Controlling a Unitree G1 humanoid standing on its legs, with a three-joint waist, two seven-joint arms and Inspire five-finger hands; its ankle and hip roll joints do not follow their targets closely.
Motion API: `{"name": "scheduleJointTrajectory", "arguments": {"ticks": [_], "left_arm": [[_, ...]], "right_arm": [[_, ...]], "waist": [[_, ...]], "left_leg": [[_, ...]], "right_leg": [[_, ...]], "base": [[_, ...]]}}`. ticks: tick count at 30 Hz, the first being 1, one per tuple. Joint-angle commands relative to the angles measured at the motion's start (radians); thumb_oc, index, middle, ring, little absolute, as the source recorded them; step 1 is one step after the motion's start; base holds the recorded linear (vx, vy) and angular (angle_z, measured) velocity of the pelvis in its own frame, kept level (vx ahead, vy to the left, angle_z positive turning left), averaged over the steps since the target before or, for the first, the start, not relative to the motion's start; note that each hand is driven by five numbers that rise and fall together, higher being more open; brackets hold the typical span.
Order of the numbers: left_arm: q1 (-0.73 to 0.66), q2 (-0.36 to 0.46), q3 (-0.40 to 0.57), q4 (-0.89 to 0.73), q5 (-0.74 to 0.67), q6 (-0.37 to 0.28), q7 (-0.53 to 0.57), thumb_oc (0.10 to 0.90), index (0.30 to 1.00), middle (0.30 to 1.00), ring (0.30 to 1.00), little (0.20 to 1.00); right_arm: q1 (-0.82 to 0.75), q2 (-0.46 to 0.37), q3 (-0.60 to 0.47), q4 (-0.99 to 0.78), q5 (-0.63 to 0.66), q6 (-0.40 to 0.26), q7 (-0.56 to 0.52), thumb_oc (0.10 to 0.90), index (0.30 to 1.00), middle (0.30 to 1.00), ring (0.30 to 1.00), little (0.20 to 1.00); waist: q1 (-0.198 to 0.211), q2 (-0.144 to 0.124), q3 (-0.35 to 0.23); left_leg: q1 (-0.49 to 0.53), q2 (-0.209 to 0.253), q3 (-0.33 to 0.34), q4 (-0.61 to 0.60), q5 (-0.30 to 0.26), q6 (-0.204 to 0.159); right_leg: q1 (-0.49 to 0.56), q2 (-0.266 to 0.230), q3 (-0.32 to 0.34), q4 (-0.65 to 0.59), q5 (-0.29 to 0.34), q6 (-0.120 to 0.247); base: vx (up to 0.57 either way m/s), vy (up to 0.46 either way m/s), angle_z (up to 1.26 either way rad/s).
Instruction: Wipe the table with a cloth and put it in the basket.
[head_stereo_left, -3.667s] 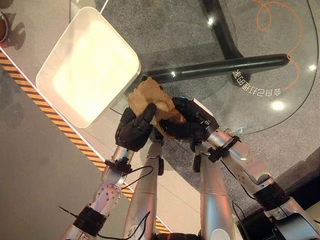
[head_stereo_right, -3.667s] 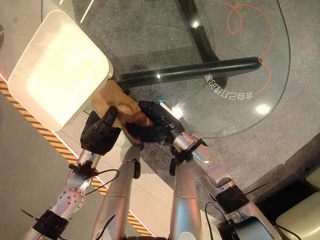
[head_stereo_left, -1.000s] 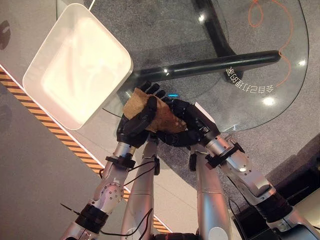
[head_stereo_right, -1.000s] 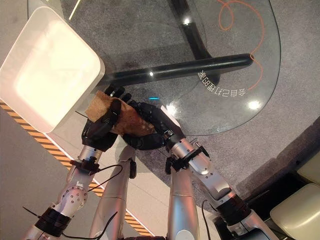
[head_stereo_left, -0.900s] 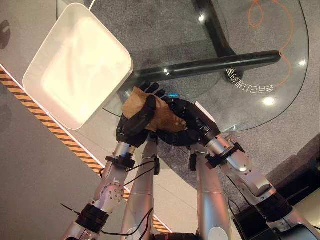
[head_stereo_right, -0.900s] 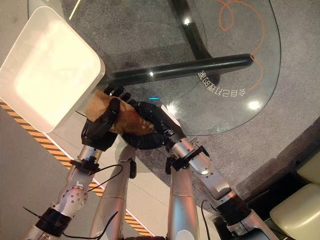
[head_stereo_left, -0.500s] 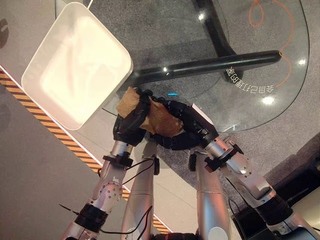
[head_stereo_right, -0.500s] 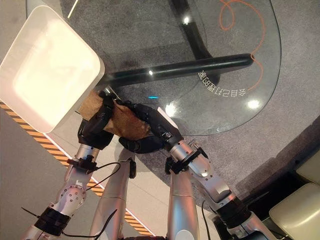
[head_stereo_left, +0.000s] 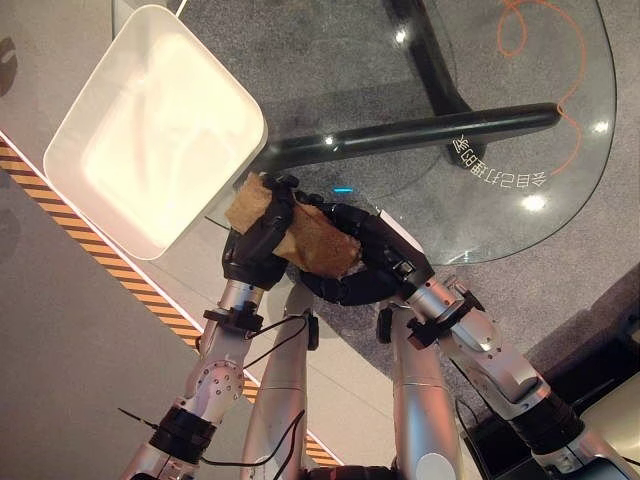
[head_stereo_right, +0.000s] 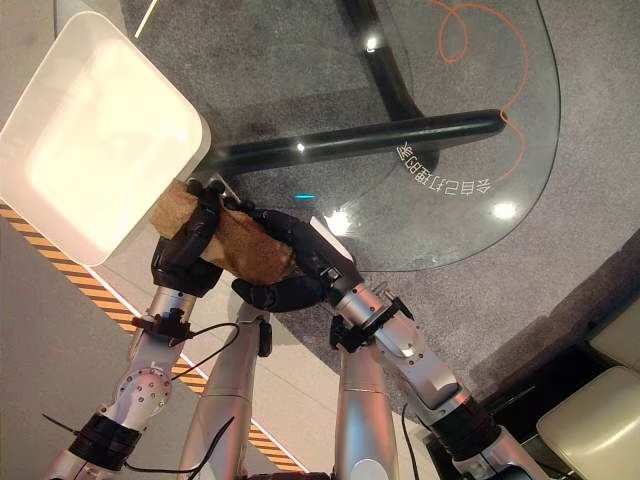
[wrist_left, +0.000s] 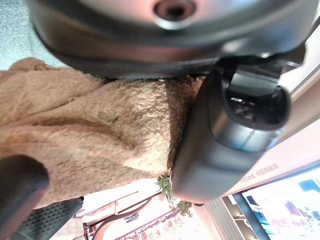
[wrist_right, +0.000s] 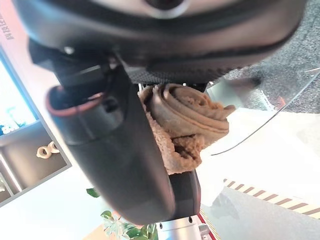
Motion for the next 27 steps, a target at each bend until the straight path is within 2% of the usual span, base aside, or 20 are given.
{"name": "scheduleJointTrajectory", "arguments": {"ticks": [1, 4, 6, 19, 27], "left_arm": [[0.090, -0.010, -0.013, -0.213, 0.020, -0.025, -0.150, 0.100, 0.300, 0.300, 0.300, 0.200], [0.096, -0.012, -0.006, -0.215, 0.020, -0.024, -0.154, 0.100, 0.300, 0.300, 0.300, 0.200], [0.100, -0.023, 0.003, -0.218, 0.028, -0.015, -0.156, 0.100, 0.300, 0.300, 0.300, 0.200], [0.102, -0.058, 0.017, -0.211, 0.041, 0.006, -0.176, 0.100, 0.300, 0.300, 0.300, 0.200], [0.106, -0.066, 0.017, -0.214, 0.047, 0.013, -0.179, 0.100, 0.300, 0.300, 0.300, 0.200]], "right_arm": [[-0.048, 0.067, -0.179, -0.150, 0.176, -0.227, -0.042, 0.800, 0.900, 0.900, 0.900, 0.900], [-0.038, 0.079, -0.203, -0.175, 0.225, -0.264, -0.021, 0.800, 0.900, 0.900, 0.900, 0.900], [-0.027, 0.109, -0.230, -0.193, 0.297, -0.290, 0.031, 0.800, 0.900, 0.900, 0.900, 0.900], [-0.009, 0.183, -0.227, -0.221, 0.436, -0.299, 0.181, 0.800, 0.900, 0.900, 0.900, 0.900], [-0.003, 0.193, -0.219, -0.220, 0.443, -0.286, 0.189, 0.800, 0.900, 0.900, 0.900, 0.900]], "waist": [[0.017, 0.002, -0.025], [0.013, -0.001, -0.025], [0.009, -0.003, -0.025], [0.008, 0.001, -0.025], [0.010, 0.001, -0.025]], "left_leg": [[0.040, -0.053, 0.047, 0.034, -0.078, 0.081], [0.043, -0.052, 0.049, 0.031, -0.078, 0.082], [0.042, -0.051, 0.050, 0.034, -0.082, 0.082], [0.038, -0.049, 0.054, 0.032, -0.081, 0.078], [0.039, -0.050, 0.054, 0.029, -0.078, 0.077]], "right_leg": [[0.040, 0.072, 0.060, -0.191, 0.182, 0.024], [0.041, 0.075, 0.062, -0.193, 0.185, 0.025], [0.040, 0.077, 0.065, -0.193, 0.185, 0.026], [0.040, 0.076, 0.067, -0.201, 0.185, 0.023], [0.043, 0.075, 0.065, -0.207, 0.186, 0.021]], "base": [[0.00, 0.000, 0.00], [0.00, 0.000, 0.00], [0.00, 0.000, 0.00], [0.00, 0.000, 0.00], [0.00, 0.000, 0.00]]}}
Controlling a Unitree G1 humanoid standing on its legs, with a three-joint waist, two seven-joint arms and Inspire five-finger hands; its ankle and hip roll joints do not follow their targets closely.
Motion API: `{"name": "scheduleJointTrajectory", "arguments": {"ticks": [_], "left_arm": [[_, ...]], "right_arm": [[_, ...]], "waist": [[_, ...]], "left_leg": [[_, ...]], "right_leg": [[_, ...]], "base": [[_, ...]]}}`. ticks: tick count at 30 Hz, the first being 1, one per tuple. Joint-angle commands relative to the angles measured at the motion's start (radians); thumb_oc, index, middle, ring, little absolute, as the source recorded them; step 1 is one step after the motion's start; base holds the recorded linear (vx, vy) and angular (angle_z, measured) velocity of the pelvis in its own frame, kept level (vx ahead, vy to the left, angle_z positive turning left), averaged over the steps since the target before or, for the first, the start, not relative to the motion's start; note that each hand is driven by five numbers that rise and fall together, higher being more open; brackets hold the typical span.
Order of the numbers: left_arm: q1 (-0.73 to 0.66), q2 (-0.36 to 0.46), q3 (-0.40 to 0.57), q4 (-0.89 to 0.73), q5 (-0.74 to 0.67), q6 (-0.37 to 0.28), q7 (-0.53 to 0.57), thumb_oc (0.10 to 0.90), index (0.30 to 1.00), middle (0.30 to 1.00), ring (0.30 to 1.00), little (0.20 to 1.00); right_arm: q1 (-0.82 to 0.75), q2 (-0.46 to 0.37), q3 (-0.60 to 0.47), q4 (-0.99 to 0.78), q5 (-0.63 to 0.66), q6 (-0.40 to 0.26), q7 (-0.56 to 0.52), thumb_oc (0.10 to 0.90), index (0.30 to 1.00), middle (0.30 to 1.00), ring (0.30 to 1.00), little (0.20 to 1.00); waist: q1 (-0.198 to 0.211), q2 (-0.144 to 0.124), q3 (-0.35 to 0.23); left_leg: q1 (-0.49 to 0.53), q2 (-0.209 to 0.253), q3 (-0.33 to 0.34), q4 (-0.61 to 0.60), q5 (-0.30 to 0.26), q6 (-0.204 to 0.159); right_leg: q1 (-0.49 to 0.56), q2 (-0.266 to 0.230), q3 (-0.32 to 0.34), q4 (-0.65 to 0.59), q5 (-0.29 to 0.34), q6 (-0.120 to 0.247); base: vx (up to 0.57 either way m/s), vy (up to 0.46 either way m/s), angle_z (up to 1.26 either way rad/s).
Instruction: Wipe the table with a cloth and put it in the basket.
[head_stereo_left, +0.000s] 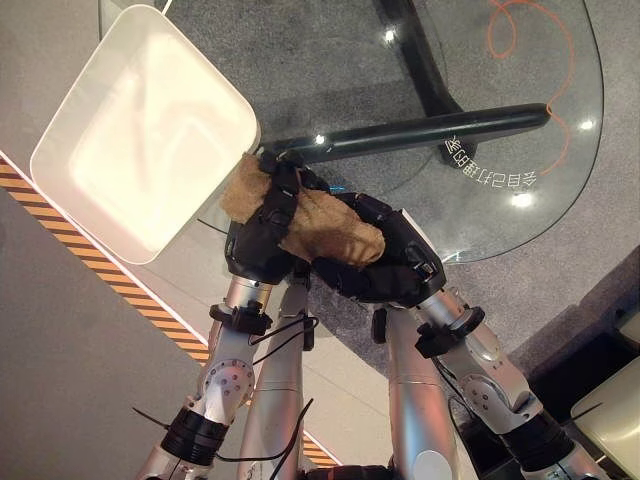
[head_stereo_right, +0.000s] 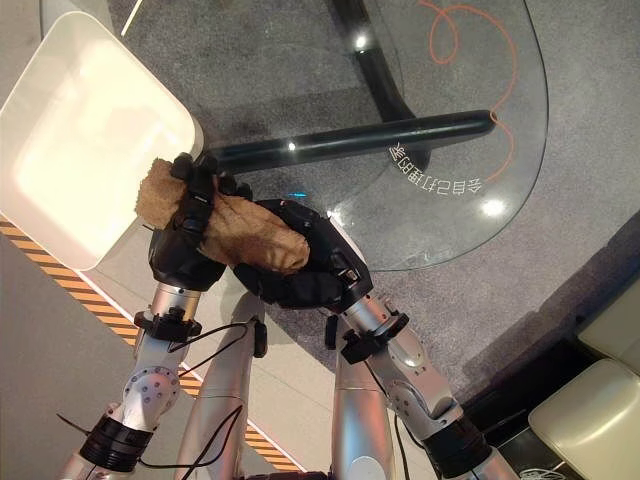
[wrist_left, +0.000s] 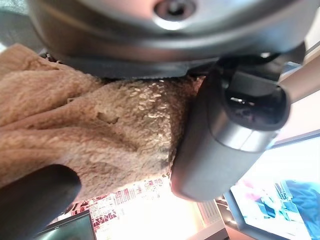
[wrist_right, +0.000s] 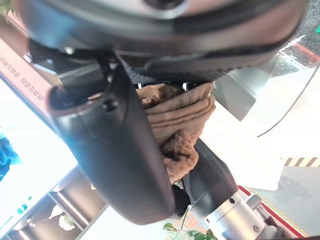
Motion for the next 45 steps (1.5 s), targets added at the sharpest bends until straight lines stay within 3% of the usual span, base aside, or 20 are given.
{"name": "scheduleJointTrajectory", "arguments": {"ticks": [1, 10, 15, 22, 24, 30, 39, 45], "left_arm": [[0.108, 0.004, -0.004, -0.112, 0.048, 0.008, -0.085, 0.100, 0.300, 0.300, 0.300, 0.200], [0.100, -0.003, -0.007, -0.112, 0.031, 0.001, -0.100, 0.100, 0.300, 0.300, 0.300, 0.200], [0.099, -0.009, -0.002, -0.106, 0.034, 0.002, -0.104, 0.100, 0.300, 0.300, 0.300, 0.200], [0.102, -0.027, -0.003, -0.099, 0.047, -0.002, -0.103, 0.100, 0.300, 0.300, 0.300, 0.200], [0.103, -0.027, -0.001, -0.097, 0.046, -0.001, -0.103, 0.100, 0.300, 0.300, 0.300, 0.200], [0.105, -0.028, 0.011, -0.093, 0.043, 0.000, -0.098, 0.100, 0.300, 0.300, 0.300, 0.200], [0.111, -0.020, 0.003, -0.095, 0.039, -0.015, -0.100, 0.100, 0.300, 0.300, 0.300, 0.200], [0.107, -0.022, 0.005, -0.090, 0.034, -0.019, -0.102, 0.100, 0.300, 0.300, 0.300, 0.200]], "right_arm": [[-0.079, 0.105, -0.165, -0.219, 0.151, -0.217, 0.047, 0.800, 0.900, 0.900, 0.900, 0.900], [-0.081, 0.122, -0.157, -0.215, 0.173, -0.220, 0.054, 0.800, 0.900, 0.900, 0.900, 0.900], [-0.068, 0.153, -0.171, -0.202, 0.290, -0.225, 0.062, 0.800, 0.900, 0.900, 0.900, 0.900], [-0.048, 0.209, -0.164, -0.208, 0.426, -0.184, 0.155, 0.800, 0.900, 0.900, 0.900, 0.900], [-0.041, 0.218, -0.158, -0.208, 0.382, -0.189, 0.130, 0.800, 0.900, 0.900, 0.900, 0.900], [-0.053, 0.168, -0.170, -0.153, 0.114, -0.218, -0.085, 0.800, 0.900, 0.900, 0.900, 0.900], [-0.045, 0.128, -0.182, -0.137, 0.146, -0.215, -0.068, 0.800, 0.900, 0.900, 0.900, 0.900], [-0.048, 0.143, -0.181, -0.139, 0.164, -0.228, -0.073, 0.800, 0.900, 0.900, 0.900, 0.900]], "waist": [[0.024, 0.021, -0.025], [0.024, 0.019, -0.025], [0.024, 0.017, -0.025], [0.023, 0.019, -0.025], [0.023, 0.021, -0.025], [0.024, 0.021, -0.025], [0.020, 0.013, -0.025], [0.020, 0.013, -0.025]], "left_leg": [[0.038, -0.051, 0.047, 0.028, -0.073, 0.071], [0.038, -0.051, 0.048, 0.024, -0.072, 0.071], [0.043, -0.052, 0.050, 0.023, -0.072, 0.073], [0.048, -0.052, 0.052, 0.017, -0.071, 0.073], [0.049, -0.052, 0.052, 0.015, -0.070, 0.073], [0.050, -0.050, 0.053, 0.014, -0.068, 0.070], [0.052, -0.052, 0.052, 0.008, -0.068, 0.072], [0.050, -0.049, 0.053, 0.015, -0.071, 0.071]], "right_leg": [[0.036, 0.073, 0.060, -0.186, 0.180, 0.016], [0.036, 0.072, 0.058, -0.190, 0.181, 0.016], [0.040, 0.073, 0.058, -0.190, 0.182, 0.016], [0.046, 0.071, 0.057, -0.195, 0.183, 0.015], [0.047, 0.070, 0.055, -0.195, 0.184, 0.016], [0.047, 0.070, 0.056, -0.195, 0.183, 0.014], [0.051, 0.075, 0.056, -0.200, 0.181, 0.014], [0.048, 0.074, 0.057, -0.195, 0.179, 0.014]], "base": [[0.00, 0.000, 0.00], [0.00, 0.000, 0.00], [0.00, 0.000, 0.00], [0.00, 0.000, 0.00], [0.00, 0.000, 0.00], [0.00, 0.000, 0.00], [0.00, -0.006, -0.03], [0.00, 0.000, 0.00]]}}
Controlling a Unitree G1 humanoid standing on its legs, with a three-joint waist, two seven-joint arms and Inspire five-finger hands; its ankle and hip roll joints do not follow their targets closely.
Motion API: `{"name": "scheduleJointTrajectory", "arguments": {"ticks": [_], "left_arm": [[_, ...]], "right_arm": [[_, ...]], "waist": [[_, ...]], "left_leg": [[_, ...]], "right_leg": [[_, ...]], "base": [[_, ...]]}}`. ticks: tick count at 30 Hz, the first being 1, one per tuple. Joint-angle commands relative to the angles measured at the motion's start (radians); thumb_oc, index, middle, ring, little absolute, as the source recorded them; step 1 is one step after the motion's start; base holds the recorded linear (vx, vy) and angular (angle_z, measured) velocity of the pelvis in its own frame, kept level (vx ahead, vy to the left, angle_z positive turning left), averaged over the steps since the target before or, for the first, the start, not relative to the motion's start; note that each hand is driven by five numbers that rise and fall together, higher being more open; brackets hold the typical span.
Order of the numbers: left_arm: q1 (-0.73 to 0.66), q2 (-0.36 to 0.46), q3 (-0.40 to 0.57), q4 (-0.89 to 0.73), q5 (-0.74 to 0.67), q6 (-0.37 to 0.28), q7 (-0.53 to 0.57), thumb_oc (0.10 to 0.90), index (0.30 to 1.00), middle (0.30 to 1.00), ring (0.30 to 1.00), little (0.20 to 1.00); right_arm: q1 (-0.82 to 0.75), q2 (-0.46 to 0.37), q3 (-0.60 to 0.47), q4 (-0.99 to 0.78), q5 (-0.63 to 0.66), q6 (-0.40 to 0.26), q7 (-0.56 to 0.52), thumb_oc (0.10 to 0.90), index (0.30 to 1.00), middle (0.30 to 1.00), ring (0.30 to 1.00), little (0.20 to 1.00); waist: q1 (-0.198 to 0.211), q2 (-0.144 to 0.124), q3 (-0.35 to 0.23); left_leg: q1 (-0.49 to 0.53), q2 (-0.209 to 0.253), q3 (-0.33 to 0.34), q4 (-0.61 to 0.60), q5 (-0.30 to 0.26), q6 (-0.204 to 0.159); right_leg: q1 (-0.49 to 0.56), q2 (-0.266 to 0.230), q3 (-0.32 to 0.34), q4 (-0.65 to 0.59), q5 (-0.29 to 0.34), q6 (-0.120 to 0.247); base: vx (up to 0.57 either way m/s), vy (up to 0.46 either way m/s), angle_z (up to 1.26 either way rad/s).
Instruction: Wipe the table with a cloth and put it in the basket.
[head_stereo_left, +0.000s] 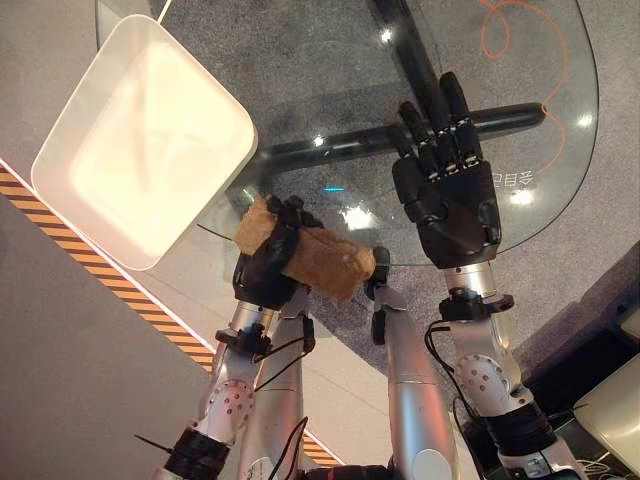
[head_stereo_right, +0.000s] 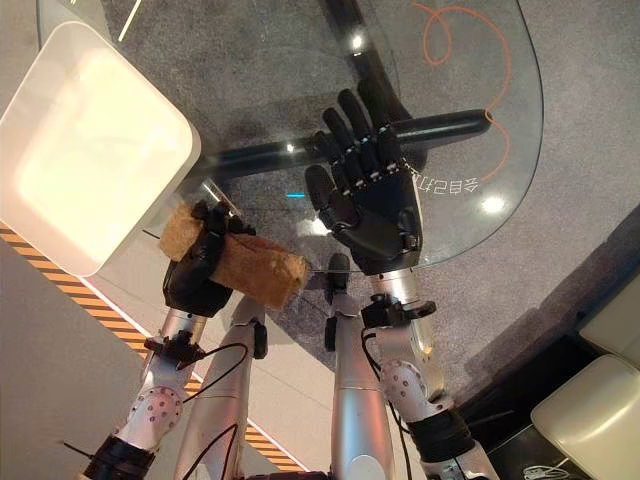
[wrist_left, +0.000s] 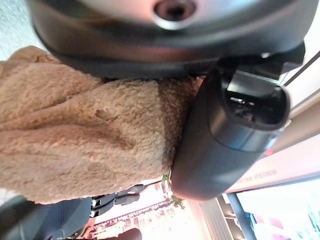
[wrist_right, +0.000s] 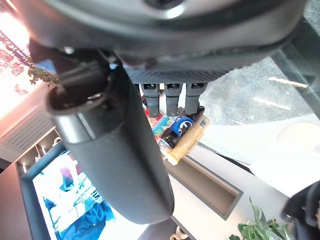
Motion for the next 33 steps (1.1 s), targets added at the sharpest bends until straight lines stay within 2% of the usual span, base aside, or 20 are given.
{"name": "scheduleJointTrajectory", "arguments": {"ticks": [1, 8, 12, 18, 23, 27, 30, 33], "left_arm": [[0.006, 0.011, 0.004, -0.185, 0.032, -0.048, -0.082, 0.100, 0.300, 0.300, 0.300, 0.200], [0.008, 0.006, 0.006, -0.183, 0.040, -0.066, -0.091, 0.100, 0.300, 0.300, 0.300, 0.200], [0.009, 0.009, 0.036, -0.189, 0.023, -0.148, -0.136, 0.100, 0.300, 0.300, 0.300, 0.200], [-0.001, 0.050, 0.116, -0.219, 0.034, -0.304, -0.140, 0.100, 0.300, 0.300, 0.300, 0.200], [0.008, 0.068, 0.188, -0.266, 0.043, -0.381, -0.139, 0.100, 0.300, 0.300, 0.300, 0.200], [0.012, 0.066, 0.226, -0.285, 0.058, -0.407, -0.120, 0.100, 0.300, 0.300, 0.300, 0.200], [0.014, 0.061, 0.260, -0.290, 0.097, -0.460, -0.054, 0.100, 0.300, 0.300, 0.300, 0.200], [0.012, 0.058, 0.270, -0.287, 0.113, -0.479, -0.016, 0.100, 0.300, 0.300, 0.300, 0.200]], "right_arm": [[-0.014, 0.004, -0.036, -0.151, -0.014, -0.071, 0.035, 0.800, 0.900, 0.900, 0.900, 0.900], [-0.008, 0.012, -0.039, -0.151, -0.019, -0.063, 0.041, 0.800, 0.900, 0.900, 0.900, 0.900], [-0.002, 0.013, -0.046, -0.151, -0.038, -0.034, 0.021, 0.800, 0.900, 0.900, 0.900, 0.900], [0.038, 0.001, -0.051, -0.119, -0.091, 0.032, -0.005, 0.800, 0.900, 0.900, 0.900, 0.900], [0.090, -0.002, -0.057, -0.092, -0.096, 0.081, 0.013, 0.800, 0.900, 0.900, 0.900, 0.900], [0.112, 0.007, -0.054, -0.065, -0.102, 0.102, 0.027, 0.800, 0.900, 0.900, 0.900, 0.900], [0.126, 0.015, -0.040, -0.040, -0.124, 0.141, 0.032, 0.800, 0.900, 0.900, 0.900, 0.900], [0.129, 0.020, -0.034, -0.028, -0.129, 0.157, 0.039, 0.800, 0.900, 0.900, 0.900, 0.900]], "waist": [[0.023, 0.014, -0.025], [0.022, 0.015, -0.025], [0.024, 0.016, -0.025], [0.030, 0.026, -0.025], [0.039, 0.040, -0.025], [0.047, 0.047, -0.025], [0.054, 0.054, -0.025], [0.056, 0.056, -0.025]], "left_leg": [[0.032, -0.052, 0.037, 0.023, -0.069, 0.067], [0.034, -0.053, 0.038, 0.021, -0.068, 0.067], [0.045, -0.051, 0.038, 0.014, -0.069, 0.066], [0.058, -0.055, 0.037, 0.017, -0.069, 0.062], [0.063, -0.057, 0.035, 0.019, -0.067, 0.061], [0.066, -0.062, 0.032, 0.018, -0.065, 0.059], [0.065, -0.065, 0.028, 0.023, -0.064, 0.059], [0.062, -0.066, 0.026, 0.025, -0.063, 0.058]], "right_leg": [[0.029, 0.070, 0.043, -0.168, 0.170, 0.005], [0.029, 0.071, 0.044, -0.167, 0.170, 0.004], [0.038, 0.071, 0.045, -0.168, 0.165, 0.003], [0.049, 0.066, 0.042, -0.162, 0.153, -0.004], [0.050, 0.063, 0.041, -0.149, 0.139, -0.010], [0.053, 0.061, 0.038, -0.145, 0.131, -0.013], [0.053, 0.059, 0.035, -0.138, 0.122, -0.017], [0.052, 0.059, 0.034, -0.137, 0.120, -0.018]], "base": [[0.00, 0.000, 0.00], [0.00, 0.000, 0.00], [0.00, 0.000, 0.00], [0.00, 0.018, -0.01], [0.00, 0.037, -0.01], [0.00, 0.016, 0.00], [-0.01, 0.026, -0.01], [0.00, 0.011, 0.01]]}}
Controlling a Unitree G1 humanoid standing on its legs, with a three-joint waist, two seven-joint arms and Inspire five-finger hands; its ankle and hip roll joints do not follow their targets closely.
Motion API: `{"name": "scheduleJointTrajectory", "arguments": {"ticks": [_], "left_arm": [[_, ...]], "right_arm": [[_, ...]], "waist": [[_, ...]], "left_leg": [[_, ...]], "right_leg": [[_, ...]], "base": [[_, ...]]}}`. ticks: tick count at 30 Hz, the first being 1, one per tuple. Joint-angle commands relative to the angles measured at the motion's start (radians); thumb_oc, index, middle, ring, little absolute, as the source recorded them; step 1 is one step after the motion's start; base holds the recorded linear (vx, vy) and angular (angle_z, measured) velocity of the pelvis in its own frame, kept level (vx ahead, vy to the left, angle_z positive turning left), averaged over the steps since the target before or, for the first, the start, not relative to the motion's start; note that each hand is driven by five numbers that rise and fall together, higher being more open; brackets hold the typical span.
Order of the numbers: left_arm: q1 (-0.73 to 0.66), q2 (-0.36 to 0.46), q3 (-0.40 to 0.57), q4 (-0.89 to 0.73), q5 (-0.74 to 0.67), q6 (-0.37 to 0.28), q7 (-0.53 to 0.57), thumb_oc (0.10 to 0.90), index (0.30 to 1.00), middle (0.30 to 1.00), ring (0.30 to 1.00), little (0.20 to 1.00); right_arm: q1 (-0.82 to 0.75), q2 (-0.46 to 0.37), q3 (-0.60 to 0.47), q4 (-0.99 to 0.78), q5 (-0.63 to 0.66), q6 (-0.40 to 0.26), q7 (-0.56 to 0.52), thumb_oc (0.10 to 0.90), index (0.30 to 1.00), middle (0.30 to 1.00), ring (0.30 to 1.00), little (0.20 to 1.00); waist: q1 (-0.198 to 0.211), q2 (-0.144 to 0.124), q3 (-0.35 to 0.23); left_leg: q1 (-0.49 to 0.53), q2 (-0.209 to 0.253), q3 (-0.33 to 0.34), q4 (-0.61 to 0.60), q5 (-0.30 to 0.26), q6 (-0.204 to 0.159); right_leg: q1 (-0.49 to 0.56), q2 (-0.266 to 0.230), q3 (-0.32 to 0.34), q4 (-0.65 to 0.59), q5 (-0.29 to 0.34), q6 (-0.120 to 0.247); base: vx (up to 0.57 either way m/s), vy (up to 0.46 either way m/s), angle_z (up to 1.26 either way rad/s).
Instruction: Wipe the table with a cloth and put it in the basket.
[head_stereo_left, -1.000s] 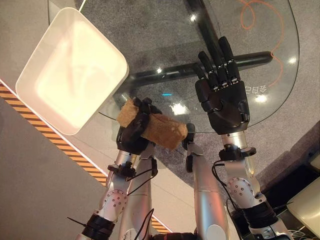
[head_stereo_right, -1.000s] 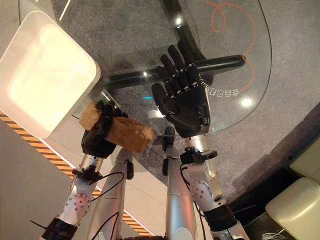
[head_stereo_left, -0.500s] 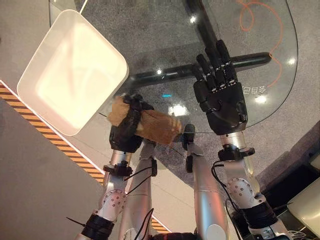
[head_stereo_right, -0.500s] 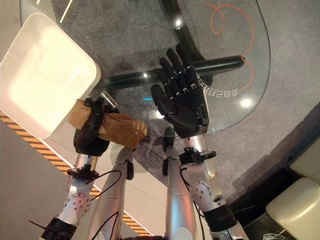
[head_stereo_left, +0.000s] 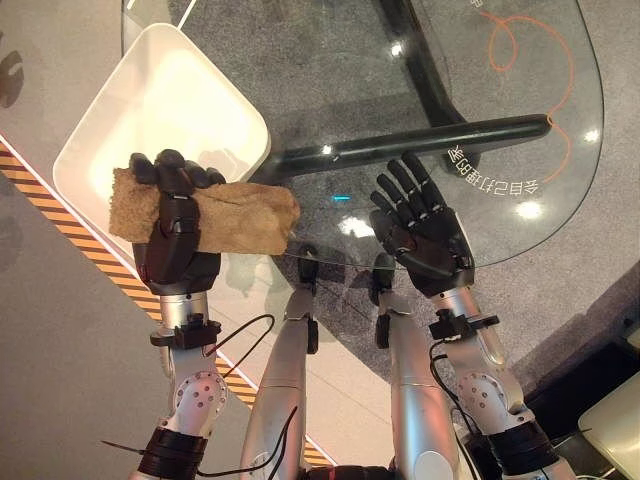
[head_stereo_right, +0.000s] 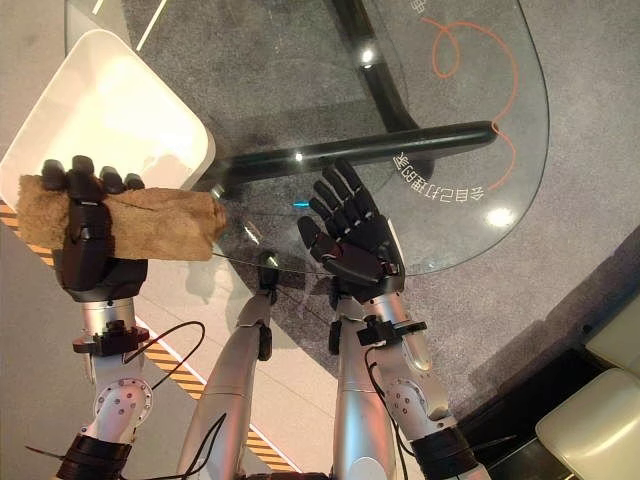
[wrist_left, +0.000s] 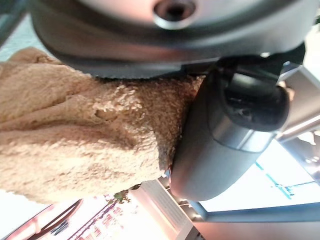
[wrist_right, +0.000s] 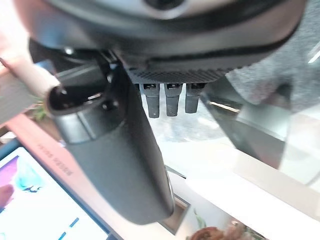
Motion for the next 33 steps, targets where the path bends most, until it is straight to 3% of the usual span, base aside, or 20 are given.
{"name": "scheduleJointTrajectory", "arguments": {"ticks": [1, 4, 12, 17, 18, 19, 24, 28, 33], "left_arm": [[0.000, 0.012, 0.086, -0.194, 0.112, -0.162, 0.025, 0.100, 0.300, 0.300, 0.300, 0.200], [-0.011, 0.027, 0.118, -0.174, 0.237, -0.210, 0.189, 0.100, 0.300, 0.300, 0.300, 0.200], [-0.067, 0.066, 0.165, -0.092, 0.480, -0.296, 0.517, 0.100, 0.300, 0.300, 0.300, 0.200], [-0.170, 0.124, 0.203, -0.011, 0.639, -0.311, 0.776, 0.100, 0.300, 0.300, 0.300, 0.200], [-0.171, 0.124, 0.202, -0.012, 0.647, -0.310, 0.784, 0.100, 0.300, 0.300, 0.300, 0.200], [-0.216, 0.157, 0.214, 0.032, 0.698, -0.303, 0.882, 0.100, 0.300, 0.300, 0.300, 0.200], [-0.351, 0.251, 0.222, 0.177, 0.780, -0.296, 1.051, 0.100, 0.300, 0.300, 0.300, 0.200], [-0.450, 0.324, 0.209, 0.267, 0.798, -0.300, 1.113, 0.100, 0.300, 0.300, 0.300, 0.200], [-0.540, 0.383, 0.201, 0.347, 0.866, -0.300, 1.265, 0.100, 0.300, 0.300, 0.300, 0.200]], "right_arm": [[0.020, 0.007, -0.005, -0.096, -0.061, -0.008, 0.061, 0.800, 0.900, 0.900, 0.900, 0.900], [0.030, -0.001, 0.021, -0.064, -0.091, 0.055, 0.087, 0.800, 0.900, 0.900, 0.900, 0.900], [0.025, -0.028, 0.084, 0.025, -0.160, 0.138, 0.127, 0.800, 0.900, 0.900, 0.900, 0.900], [-0.005, -0.049, 0.126, 0.073, -0.168, 0.187, 0.147, 0.800, 0.900, 0.900, 0.900, 0.900], [-0.005, -0.049, 0.125, 0.074, -0.168, 0.187, 0.147, 0.800, 0.900, 0.900, 0.900, 0.900], [-0.017, -0.053, 0.146, 0.092, -0.178, 0.205, 0.149, 0.800, 0.900, 0.900, 0.900, 0.900], [-0.051, -0.076, 0.195, 0.135, -0.204, 0.257, 0.189, 0.800, 0.900, 0.900, 0.900, 0.900], [-0.081, -0.103, 0.225, 0.162, -0.197, 0.294, 0.211, 0.800, 0.900, 0.900, 0.900, 0.900], [-0.093, -0.108, 0.237, 0.202, -0.190, 0.283, 0.224, 0.800, 0.900, 0.900, 0.900, 0.900]], "waist": [[0.005, 0.053, -0.026], [0.010, 0.056, -0.026], [0.009, 0.052, -0.026], [0.002, 0.046, -0.026], [0.002, 0.046, -0.026], [-0.003, 0.045, -0.026], [-0.015, 0.036, -0.026], [-0.023, 0.027, -0.026], [-0.029, 0.021, -0.026]], "left_leg": [[0.016, -0.067, 0.016, 0.043, -0.065, 0.059], [0.004, -0.067, 0.013, 0.046, -0.061, 0.056], [-0.023, -0.065, 0.017, 0.056, -0.060, 0.055], [-0.035, -0.062, 0.023, 0.066, -0.062, 0.053], [-0.035, -0.062, 0.023, 0.066, -0.062, 0.053], [-0.037, -0.061, 0.026, 0.071, -0.064, 0.052], [-0.047, -0.053, 0.033, 0.082, -0.072, 0.048], [-0.054, -0.047, 0.037, 0.090, -0.079, 0.046], [-0.055, -0.043, 0.036, 0.093, -0.088, 0.045]], "right_leg": [[0.024, 0.061, 0.026, -0.150, 0.122, -0.016], [0.015, 0.060, 0.024, -0.147, 0.117, -0.019], [-0.018, 0.066, 0.032, -0.128, 0.108, -0.023], [-0.035, 0.072, 0.041, -0.113, 0.103, -0.025], [-0.036, 0.072, 0.042, -0.112, 0.103, -0.025], [-0.039, 0.073, 0.045, -0.108, 0.102, -0.025], [-0.050, 0.070, 0.052, -0.102, 0.101, -0.022], [-0.058, 0.070, 0.053, -0.098, 0.102, -0.018], [-0.059, 0.068, 0.052, -0.103, 0.107, -0.014]], "base": [[0.00, 0.049, 0.03], [0.00, 0.069, 0.01], [0.01, 0.078, 0.02], [0.02, 0.084, 0.01], [0.02, 0.086, 0.00], [0.02, 0.063, 0.00], [0.03, 0.069, 0.00], [0.02, 0.023, 0.00], [0.01, 0.003, 0.01]]}}
